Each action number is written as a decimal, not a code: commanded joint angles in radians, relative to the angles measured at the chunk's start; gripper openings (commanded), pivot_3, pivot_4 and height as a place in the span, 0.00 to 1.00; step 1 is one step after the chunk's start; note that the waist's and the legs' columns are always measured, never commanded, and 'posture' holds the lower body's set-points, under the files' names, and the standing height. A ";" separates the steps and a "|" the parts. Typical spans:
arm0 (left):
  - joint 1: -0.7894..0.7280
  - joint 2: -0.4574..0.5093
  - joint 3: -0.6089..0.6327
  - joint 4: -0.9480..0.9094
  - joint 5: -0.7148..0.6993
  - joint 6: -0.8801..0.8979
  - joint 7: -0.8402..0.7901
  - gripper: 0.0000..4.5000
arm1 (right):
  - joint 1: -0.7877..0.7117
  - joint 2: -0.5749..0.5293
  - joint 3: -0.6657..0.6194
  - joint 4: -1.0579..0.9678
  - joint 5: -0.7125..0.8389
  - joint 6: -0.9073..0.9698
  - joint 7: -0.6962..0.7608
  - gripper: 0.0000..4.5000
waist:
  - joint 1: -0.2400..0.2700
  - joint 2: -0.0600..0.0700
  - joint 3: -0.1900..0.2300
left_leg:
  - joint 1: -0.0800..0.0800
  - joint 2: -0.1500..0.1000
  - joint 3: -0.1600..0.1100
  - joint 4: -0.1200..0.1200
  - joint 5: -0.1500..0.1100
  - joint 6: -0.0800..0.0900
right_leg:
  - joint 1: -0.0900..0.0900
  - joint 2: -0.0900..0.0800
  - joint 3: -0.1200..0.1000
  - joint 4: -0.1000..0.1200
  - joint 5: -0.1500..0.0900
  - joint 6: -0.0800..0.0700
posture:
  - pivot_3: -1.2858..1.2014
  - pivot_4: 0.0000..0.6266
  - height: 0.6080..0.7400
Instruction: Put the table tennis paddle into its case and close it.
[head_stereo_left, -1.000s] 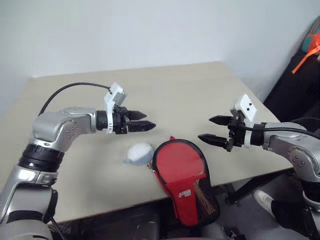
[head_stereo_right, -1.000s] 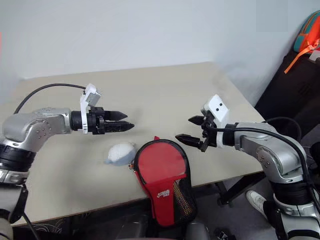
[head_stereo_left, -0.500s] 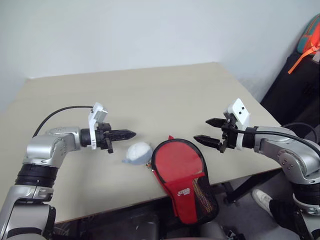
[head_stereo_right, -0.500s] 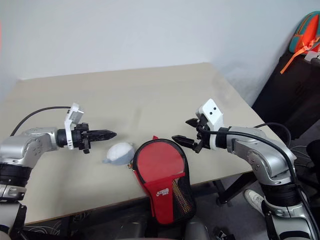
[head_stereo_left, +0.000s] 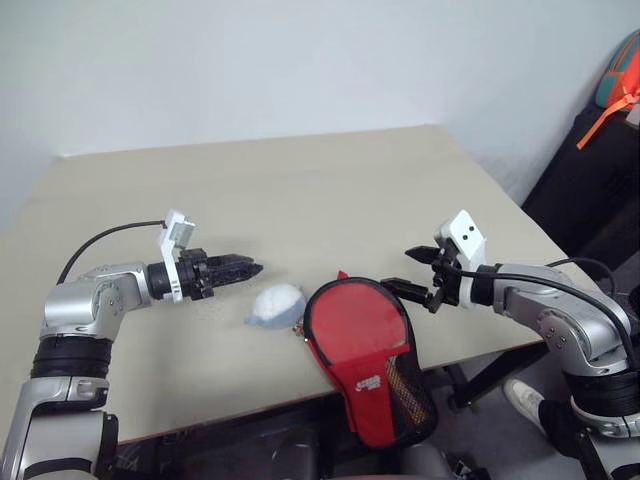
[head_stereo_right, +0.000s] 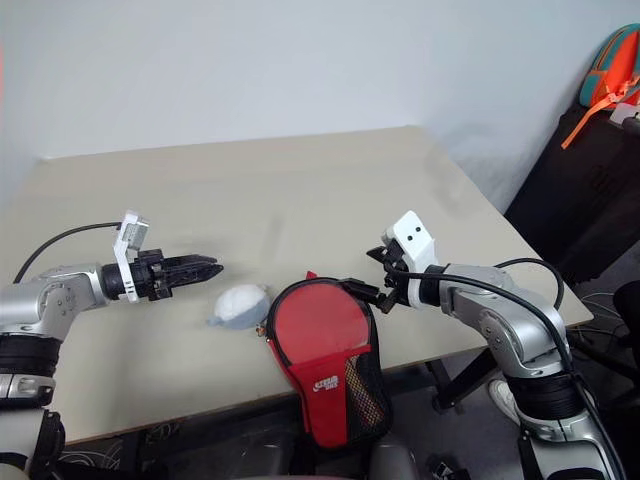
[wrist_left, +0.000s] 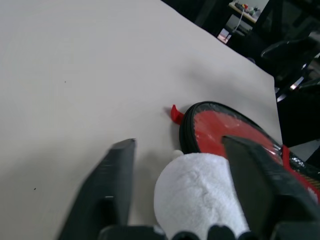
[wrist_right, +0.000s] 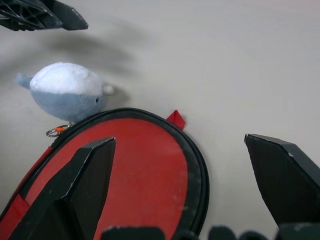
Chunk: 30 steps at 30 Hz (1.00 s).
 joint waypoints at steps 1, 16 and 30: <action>-0.032 -0.010 0.032 -0.012 0.013 -0.022 -0.002 0.92 | -0.011 0.018 -0.001 -0.025 -0.010 -0.013 -0.014 1.00 | 0.000 0.000 0.000 | 0.000 0.000 0.000 0.000 0.000 0.000 | 0.000 0.000 0.000 0.000 0.000 0.000 | 0.52 0.00 0.81; 0.025 -0.016 0.016 -0.015 0.024 0.028 -0.054 1.00 | -0.040 0.122 0.056 0.014 -0.055 0.004 -0.091 0.00 | -0.001 0.000 0.000 | 0.000 0.000 0.001 0.001 0.000 0.000 | 0.000 0.000 0.000 0.002 0.000 0.000 | 0.52 0.00 0.81; 0.103 -0.112 0.008 -0.031 0.049 0.038 -0.026 1.00 | -0.020 0.281 0.148 0.197 -0.200 -0.118 -0.150 0.00 | -0.004 -0.001 -0.001 | 0.000 0.000 0.005 0.003 0.000 0.000 | -0.001 0.000 0.004 0.010 0.000 0.000 | 0.52 0.00 0.81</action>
